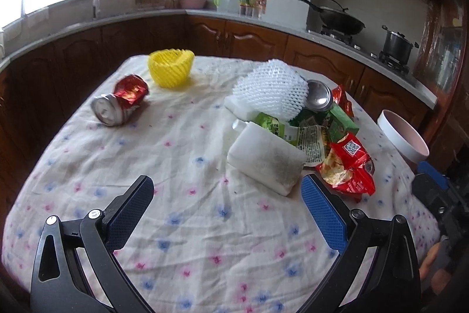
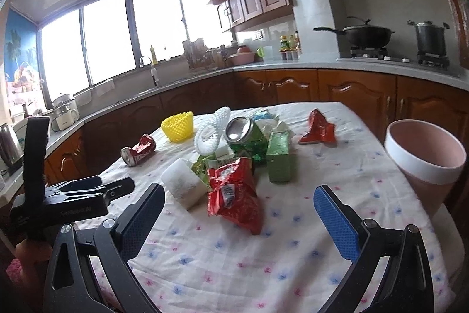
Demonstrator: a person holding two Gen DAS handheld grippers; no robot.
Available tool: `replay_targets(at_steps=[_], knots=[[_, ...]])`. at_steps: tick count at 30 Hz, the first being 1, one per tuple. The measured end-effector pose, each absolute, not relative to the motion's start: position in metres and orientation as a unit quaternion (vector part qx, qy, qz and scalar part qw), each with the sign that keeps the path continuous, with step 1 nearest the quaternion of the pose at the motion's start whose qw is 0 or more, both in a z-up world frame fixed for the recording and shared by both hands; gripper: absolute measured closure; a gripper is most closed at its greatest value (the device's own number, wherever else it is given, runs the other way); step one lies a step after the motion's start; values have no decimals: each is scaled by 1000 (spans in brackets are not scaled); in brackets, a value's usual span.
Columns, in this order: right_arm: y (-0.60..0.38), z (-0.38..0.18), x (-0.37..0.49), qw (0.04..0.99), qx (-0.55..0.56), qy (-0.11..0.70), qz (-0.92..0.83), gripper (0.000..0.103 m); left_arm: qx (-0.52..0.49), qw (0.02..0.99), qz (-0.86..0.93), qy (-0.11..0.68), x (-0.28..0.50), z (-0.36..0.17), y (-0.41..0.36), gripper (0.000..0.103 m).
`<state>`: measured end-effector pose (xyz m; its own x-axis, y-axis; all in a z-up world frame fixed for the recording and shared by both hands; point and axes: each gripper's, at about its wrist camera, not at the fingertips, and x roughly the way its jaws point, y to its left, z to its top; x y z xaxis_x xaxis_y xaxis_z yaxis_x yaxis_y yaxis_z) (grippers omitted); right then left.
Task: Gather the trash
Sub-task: 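Grasp the white foam block with the left tool while the right grasps the red chip bag, then carry both items to the white bin and open both tools to drop them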
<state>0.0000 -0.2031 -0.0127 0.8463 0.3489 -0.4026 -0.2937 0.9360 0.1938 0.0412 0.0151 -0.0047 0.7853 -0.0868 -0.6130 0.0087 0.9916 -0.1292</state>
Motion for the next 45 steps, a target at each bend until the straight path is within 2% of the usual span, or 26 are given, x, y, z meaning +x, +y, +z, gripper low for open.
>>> replay_targets(at_steps=[9,12,15,17,20,25,27,28,31,35,38,45], knots=[[-193,-31,46,936,76,293,180,14,-127,901,-71,408,86,-18,22,6],[-193,-38,59,927,87,313,188,22,-137,893,-76,422,96,-22,21,8],[-192,-44,70,919,94,330,193,41,-140,888,-78,432,104,-26,20,8],[-192,-46,73,914,98,339,199,65,-141,884,-77,439,109,-28,19,9],[-196,-43,73,916,105,333,199,75,-148,877,-81,451,117,-33,17,13],[-208,-36,66,919,121,319,197,76,-152,867,-100,464,127,-38,7,28],[-215,-33,61,921,128,314,192,76,-153,867,-113,461,128,-37,3,39],[-218,-32,61,921,131,314,190,76,-153,867,-123,458,127,-36,0,50],[-225,-30,57,922,140,309,184,76,-130,877,-121,447,125,-29,-8,56],[-233,-26,53,924,149,301,181,76,-122,882,-129,436,118,-21,-7,69],[-239,-21,49,927,153,291,179,76,-134,879,-143,435,115,-14,-4,72],[-256,-10,43,932,162,274,172,76,-120,884,-172,417,106,9,-25,73]])
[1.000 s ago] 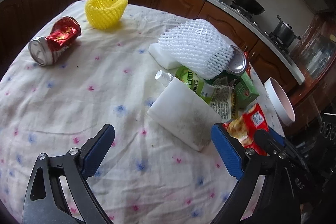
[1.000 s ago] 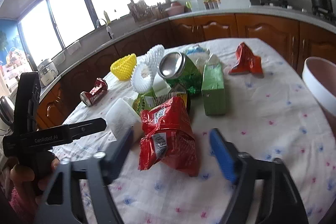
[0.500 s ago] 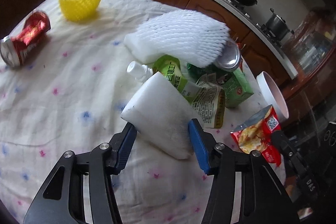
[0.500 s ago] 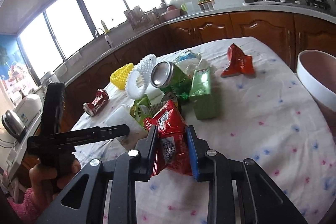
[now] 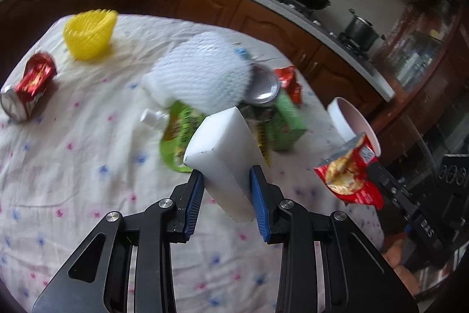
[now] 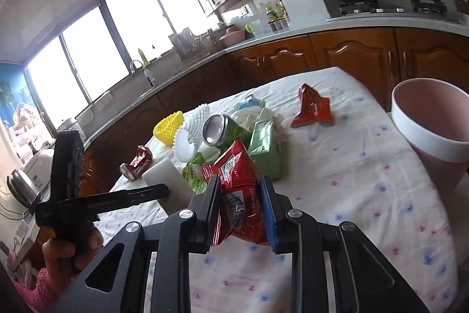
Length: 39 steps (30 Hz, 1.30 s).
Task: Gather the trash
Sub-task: 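Carry both items to the white bin and open both tools to drop them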
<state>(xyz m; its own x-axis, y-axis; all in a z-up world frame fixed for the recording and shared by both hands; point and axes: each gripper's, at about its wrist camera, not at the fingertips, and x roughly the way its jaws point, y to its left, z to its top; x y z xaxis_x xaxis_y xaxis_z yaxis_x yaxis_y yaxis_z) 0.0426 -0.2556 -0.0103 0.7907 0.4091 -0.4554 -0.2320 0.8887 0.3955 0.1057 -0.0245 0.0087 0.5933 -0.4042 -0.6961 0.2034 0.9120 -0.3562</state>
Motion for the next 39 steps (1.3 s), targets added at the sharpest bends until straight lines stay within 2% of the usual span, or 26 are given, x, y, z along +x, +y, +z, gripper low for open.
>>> replay_targets(at_steps=[23,39], knots=[[-345,15,35,949,193,232,89,76,-56,881,-263,390,133,48,-140,73],[-442,23,60,954,206,218,-13,75,-2,853,-342,393,179,66,-260,73]])
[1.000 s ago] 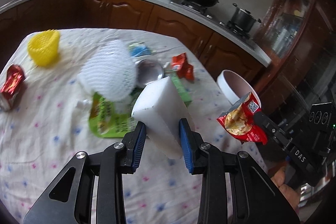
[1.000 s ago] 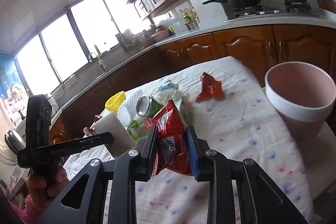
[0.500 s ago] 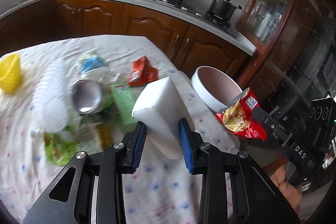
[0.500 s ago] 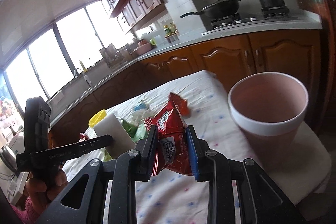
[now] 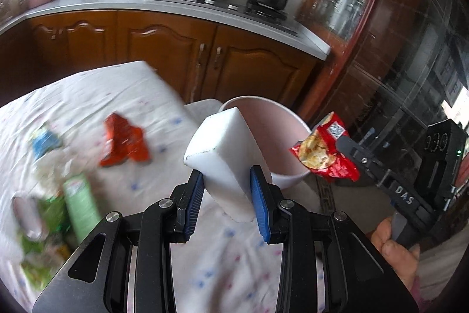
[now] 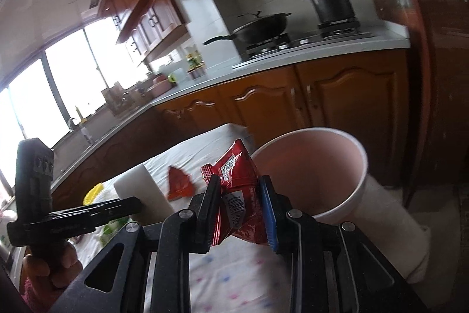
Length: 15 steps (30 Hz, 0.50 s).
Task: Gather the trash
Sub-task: 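Carry both items to the white bin and open both tools to drop them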
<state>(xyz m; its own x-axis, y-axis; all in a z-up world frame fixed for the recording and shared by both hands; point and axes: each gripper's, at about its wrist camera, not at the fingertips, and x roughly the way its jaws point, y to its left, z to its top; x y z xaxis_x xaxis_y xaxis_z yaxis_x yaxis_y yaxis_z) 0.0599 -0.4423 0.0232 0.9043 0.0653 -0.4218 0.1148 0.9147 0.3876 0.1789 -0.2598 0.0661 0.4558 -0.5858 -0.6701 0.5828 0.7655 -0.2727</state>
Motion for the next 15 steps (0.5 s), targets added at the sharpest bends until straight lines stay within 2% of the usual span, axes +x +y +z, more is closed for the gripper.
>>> replay_targets(at_steps=[15], knots=[[-499,9,106,940,215,260,-52,75,64,826,-364,425,230,47,-363,71]])
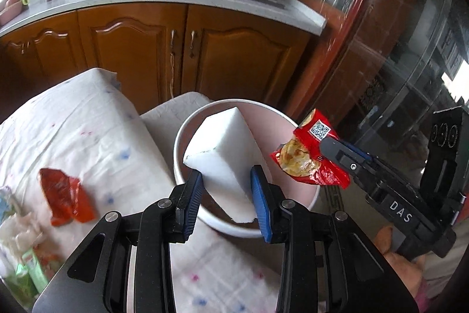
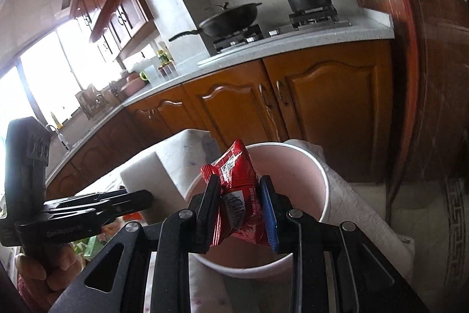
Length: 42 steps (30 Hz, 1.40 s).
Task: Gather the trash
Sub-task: 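Carry both items to the white bin and open both tools to drop them, then move both tools back over the table toward the white foam net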
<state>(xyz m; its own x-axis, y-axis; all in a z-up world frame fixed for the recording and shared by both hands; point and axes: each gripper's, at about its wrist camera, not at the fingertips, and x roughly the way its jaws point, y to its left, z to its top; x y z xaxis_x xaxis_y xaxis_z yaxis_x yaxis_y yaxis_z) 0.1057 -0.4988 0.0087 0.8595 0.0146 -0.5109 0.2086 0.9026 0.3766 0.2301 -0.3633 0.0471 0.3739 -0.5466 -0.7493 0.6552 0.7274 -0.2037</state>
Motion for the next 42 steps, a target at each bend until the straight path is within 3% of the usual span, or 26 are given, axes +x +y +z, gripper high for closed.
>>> replay_targets(at_steps=[6,12,14,16,17,24,26,35,42], knots=[[-503,0,114,935,215,277,-57,74,73,815,-358,449,243,30,-380,67],[-509,-5,123,930,216,291,-55,65,80,805,-360,465,249,19,-386,61],[-511,-7,126,929,219,295,-55,58,79,803,-358,469,249,17,-387,48],[-512,-8,126,928,222,295,-57,53,76,805,-358,468,249,18,-386,44],[-513,-8,127,927,223,295,-57,46,76,805,-357,467,250,18,-386,44],[-514,-1,119,930,231,281,-57,44,55,813,-348,465,250,24,-369,41],[-513,1,115,931,233,274,-58,35,45,815,-345,464,248,25,-361,41],[-490,7,105,935,238,262,-34,19,9,841,-315,441,230,38,-305,41],[-459,11,100,937,236,257,-8,15,-20,855,-290,430,213,44,-258,41]])
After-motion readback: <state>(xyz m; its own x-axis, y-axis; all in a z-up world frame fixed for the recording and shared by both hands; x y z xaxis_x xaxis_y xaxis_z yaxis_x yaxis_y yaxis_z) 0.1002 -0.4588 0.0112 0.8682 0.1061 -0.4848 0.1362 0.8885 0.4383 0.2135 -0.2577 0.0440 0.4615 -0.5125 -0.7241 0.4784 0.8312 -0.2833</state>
